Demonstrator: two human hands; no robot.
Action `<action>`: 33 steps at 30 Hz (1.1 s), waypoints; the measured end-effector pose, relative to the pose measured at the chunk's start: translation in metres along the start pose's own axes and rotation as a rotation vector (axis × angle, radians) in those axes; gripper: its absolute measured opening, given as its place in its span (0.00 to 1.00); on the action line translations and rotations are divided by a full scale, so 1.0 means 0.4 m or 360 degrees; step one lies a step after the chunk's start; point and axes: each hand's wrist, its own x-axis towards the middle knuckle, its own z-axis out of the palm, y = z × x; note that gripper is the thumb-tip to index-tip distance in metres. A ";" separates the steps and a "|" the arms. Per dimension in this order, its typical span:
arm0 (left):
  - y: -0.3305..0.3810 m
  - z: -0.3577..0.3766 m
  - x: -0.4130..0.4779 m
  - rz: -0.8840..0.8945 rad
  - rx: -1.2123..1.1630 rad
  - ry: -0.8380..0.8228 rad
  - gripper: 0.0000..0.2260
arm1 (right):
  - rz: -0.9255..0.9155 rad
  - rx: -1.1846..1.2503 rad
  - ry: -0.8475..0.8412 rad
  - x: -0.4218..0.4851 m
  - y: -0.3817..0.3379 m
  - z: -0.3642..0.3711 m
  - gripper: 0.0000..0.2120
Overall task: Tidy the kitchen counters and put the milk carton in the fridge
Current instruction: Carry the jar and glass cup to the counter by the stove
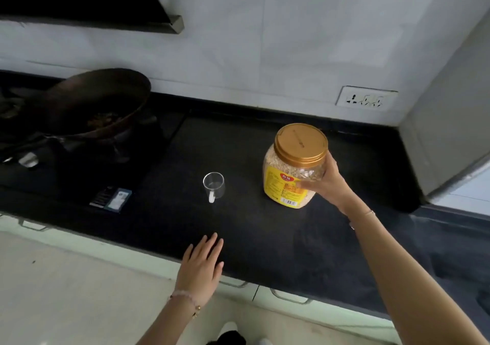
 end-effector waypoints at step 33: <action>-0.054 -0.188 0.225 -0.0678 -0.1982 0.0299 0.08 | 0.0152 0.0208 0.0161 -0.007 0.054 0.039 0.53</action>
